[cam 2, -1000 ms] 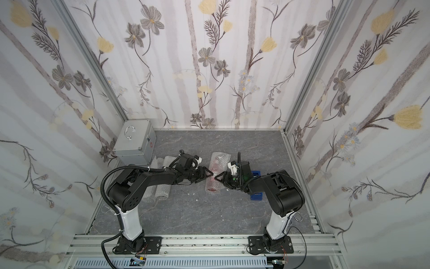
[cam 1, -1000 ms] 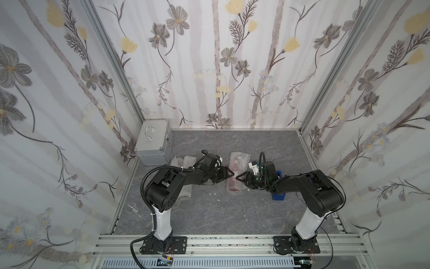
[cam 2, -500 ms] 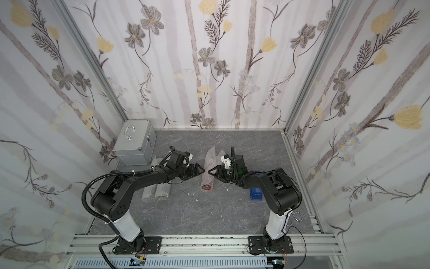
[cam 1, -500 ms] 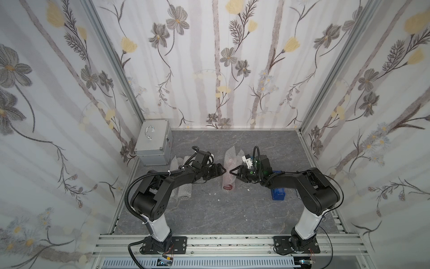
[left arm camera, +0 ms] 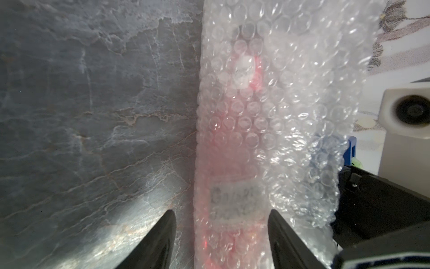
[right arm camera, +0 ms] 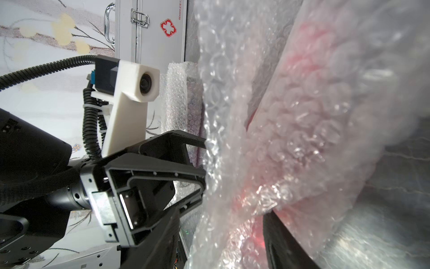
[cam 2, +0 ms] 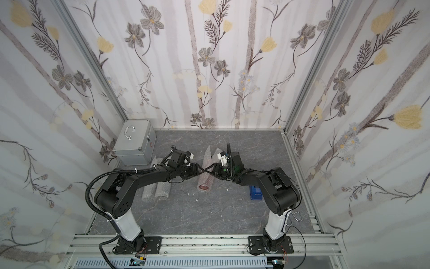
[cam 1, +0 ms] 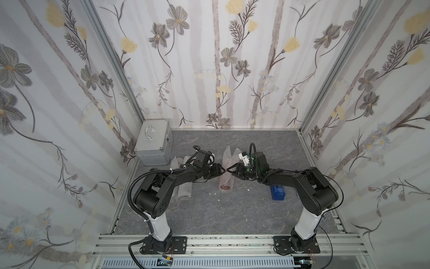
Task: Wrap wine bottles in bubble wrap
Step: Wrap the wine bottle in bubble wrap.
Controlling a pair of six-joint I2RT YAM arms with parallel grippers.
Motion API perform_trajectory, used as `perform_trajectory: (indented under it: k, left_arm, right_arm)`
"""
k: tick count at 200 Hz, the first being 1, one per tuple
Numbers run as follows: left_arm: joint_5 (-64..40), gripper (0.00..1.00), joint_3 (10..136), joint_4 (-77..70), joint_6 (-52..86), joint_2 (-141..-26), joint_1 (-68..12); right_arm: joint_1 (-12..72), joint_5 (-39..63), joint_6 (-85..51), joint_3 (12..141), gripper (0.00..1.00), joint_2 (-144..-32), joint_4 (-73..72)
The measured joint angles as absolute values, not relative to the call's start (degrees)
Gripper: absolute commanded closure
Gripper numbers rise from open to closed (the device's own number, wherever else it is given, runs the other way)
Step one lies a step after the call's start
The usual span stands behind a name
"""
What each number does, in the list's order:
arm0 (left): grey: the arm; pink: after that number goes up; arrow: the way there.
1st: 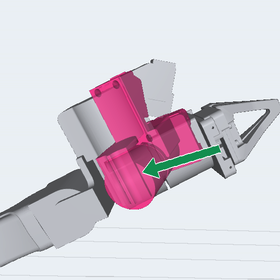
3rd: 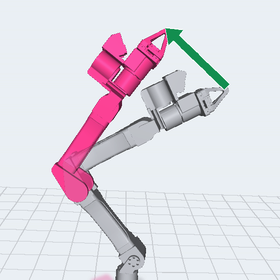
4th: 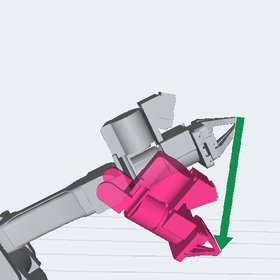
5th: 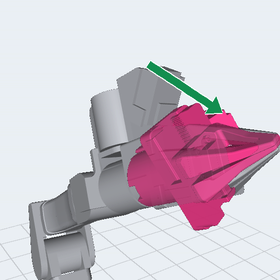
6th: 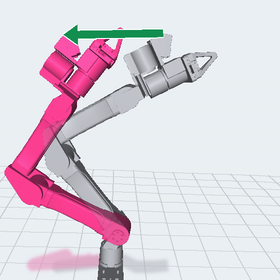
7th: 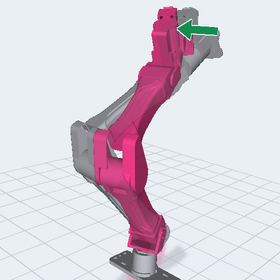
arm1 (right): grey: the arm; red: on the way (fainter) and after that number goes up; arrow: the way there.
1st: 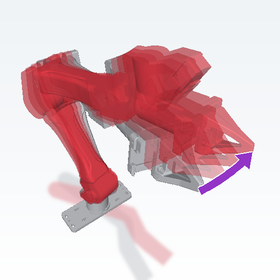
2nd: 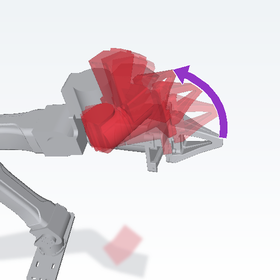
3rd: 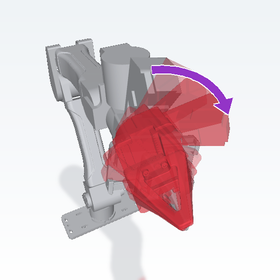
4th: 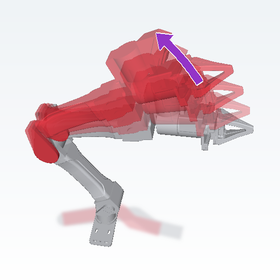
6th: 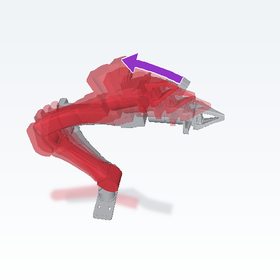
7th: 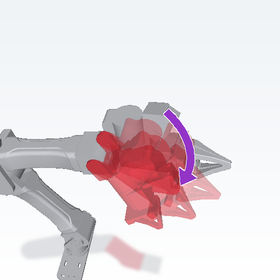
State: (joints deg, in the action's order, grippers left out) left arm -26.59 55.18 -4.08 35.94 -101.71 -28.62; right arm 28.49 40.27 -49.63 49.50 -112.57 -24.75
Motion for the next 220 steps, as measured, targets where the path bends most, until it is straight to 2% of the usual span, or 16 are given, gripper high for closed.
perform_trajectory:
  k: [92, 131, 190, 220]
  left_arm:
    - [-25.5, 0.36, 55.3, -2.7, 33.0, -99.7, -28.7]
    - [-21.1, 0.44, 56.0, -0.4, 31.6, -100.7, -30.2]
    - [-15.0, 0.43, 57.9, 1.2, 30.4, -103.1, -32.4]
    - [-15.0, 0.42, 58.0, 1.9, 29.8, -103.5, -33.5]
  right_arm:
    - [30.0, 40.4, -48.9, 55.8, 0.43, -116.1, -21.6]
    - [30.8, 41.1, -48.4, 58.0, 0.43, -118.0, -21.0]
    - [30.7, 39.9, -48.3, 59.0, 0.44, -118.7, -21.1]
    - [30.3, 38.4, -46.0, 58.6, 0.44, -115.8, -15.0]
